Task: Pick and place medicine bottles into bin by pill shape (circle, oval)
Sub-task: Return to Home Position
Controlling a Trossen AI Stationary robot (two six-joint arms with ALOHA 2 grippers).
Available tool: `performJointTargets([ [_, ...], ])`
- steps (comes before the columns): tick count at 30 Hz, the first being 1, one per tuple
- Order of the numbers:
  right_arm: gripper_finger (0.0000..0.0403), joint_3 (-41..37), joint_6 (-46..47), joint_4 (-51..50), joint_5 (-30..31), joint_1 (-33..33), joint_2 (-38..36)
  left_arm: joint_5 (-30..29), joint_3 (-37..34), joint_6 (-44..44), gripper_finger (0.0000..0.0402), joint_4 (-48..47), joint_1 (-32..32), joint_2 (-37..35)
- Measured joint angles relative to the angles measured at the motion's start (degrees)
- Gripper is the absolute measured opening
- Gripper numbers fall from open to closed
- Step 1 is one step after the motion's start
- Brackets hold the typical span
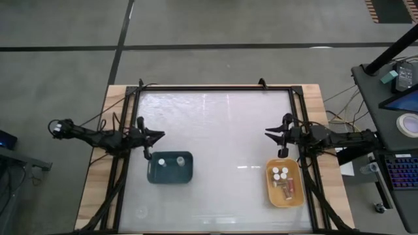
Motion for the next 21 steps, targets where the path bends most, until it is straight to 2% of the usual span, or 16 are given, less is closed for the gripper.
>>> performJointTargets([
  [5, 0.0068, 0.0, -0.4, -0.1, 0.0, 0.0, 0.2, 0.0, 0.0, 0.1, 0.0002, 0.0, 0.0, 1.8],
  [13, 0.0068, 0.0, 6.8, -0.1, 0.0, 0.0, 0.2, 0.0, -0.1, 0.1, 0.0001, 0.0, 0.0, 5.0],
  [21, 0.0068, 0.0, 7.1, -0.2, 0.0, 0.0, 0.2, -0.1, -0.1, 0.1, 0.0001, 0.0, 0.0, 7.4],
])
